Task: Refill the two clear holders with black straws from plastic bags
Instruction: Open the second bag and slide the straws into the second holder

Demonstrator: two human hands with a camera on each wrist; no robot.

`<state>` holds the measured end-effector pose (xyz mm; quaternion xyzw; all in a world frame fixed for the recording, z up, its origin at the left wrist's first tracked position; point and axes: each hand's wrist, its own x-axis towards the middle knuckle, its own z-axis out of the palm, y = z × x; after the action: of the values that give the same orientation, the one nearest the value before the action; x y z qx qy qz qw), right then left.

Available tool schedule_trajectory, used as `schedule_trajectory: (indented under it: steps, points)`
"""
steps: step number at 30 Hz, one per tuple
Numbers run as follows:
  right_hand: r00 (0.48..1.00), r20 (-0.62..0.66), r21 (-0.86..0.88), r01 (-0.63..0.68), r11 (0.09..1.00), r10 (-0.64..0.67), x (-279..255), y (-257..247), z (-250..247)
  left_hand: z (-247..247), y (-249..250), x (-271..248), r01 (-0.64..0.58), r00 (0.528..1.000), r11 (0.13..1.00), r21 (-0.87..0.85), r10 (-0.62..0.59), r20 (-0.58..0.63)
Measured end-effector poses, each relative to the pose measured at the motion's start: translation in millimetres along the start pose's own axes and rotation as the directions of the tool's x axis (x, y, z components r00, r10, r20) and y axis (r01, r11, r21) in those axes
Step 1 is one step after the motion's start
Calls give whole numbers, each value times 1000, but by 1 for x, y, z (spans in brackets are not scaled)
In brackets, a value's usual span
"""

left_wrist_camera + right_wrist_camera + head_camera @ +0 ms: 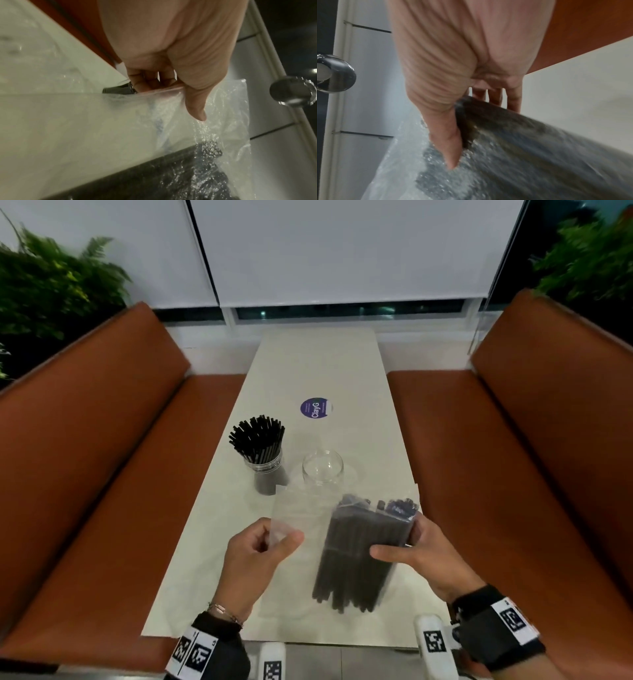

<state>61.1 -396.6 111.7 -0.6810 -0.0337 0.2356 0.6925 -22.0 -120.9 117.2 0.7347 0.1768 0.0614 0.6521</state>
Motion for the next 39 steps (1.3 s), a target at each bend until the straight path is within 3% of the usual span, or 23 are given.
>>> schedule_trajectory:
  steps: [4,8,12,17,20,22,24,27,30,31,32,34,36,39]
  points:
    - [991,-100,11,90,996,-89,4,-3,-6,2,-12,3,-13,1000,991,134,14,-5]
    - [968,-213,-73,123,990,-135,12,-3,-15,2,-16,5,2,998,994,106,4,-56]
    - [951,-244,-212,139,967,-190,11,-8,-22,3,-14,10,39,999,994,99,-36,-32]
    - [918,-347,-378,49,924,-191,14,-4,-31,8,-10,15,34,999,995,94,-32,-20]
    - [932,-227,-683,54,729,-282,5,-22,-25,18,-1,16,-32,996,994,107,23,86]
    - [957,-35,-752,165,639,-289,2,-44,-7,29,6,18,-89,978,985,148,58,201]
    - [947,152,-751,296,591,-282,7,-59,15,44,14,18,-175,947,971,164,121,296]
    - [940,174,-682,330,653,-293,18,-69,23,44,24,22,-225,909,933,282,97,406]
    - [936,56,-533,322,783,-347,14,-79,3,4,23,22,-212,879,740,638,-141,455]
    - [931,6,-475,323,819,-364,10,-81,-5,-13,19,21,-185,890,732,656,-158,427]
    - [928,-55,-415,314,854,-368,6,-81,-14,-27,16,18,-121,911,801,586,-144,386]
    - [937,-144,-326,259,909,-318,2,-74,-30,-41,12,11,21,964,957,289,-96,248]
    - [959,-173,-368,149,918,-225,-1,-62,-40,-39,12,11,29,995,997,67,-36,97]
    - [972,-102,-702,81,707,-213,-5,-57,-39,-20,27,14,-73,997,997,-11,73,2]
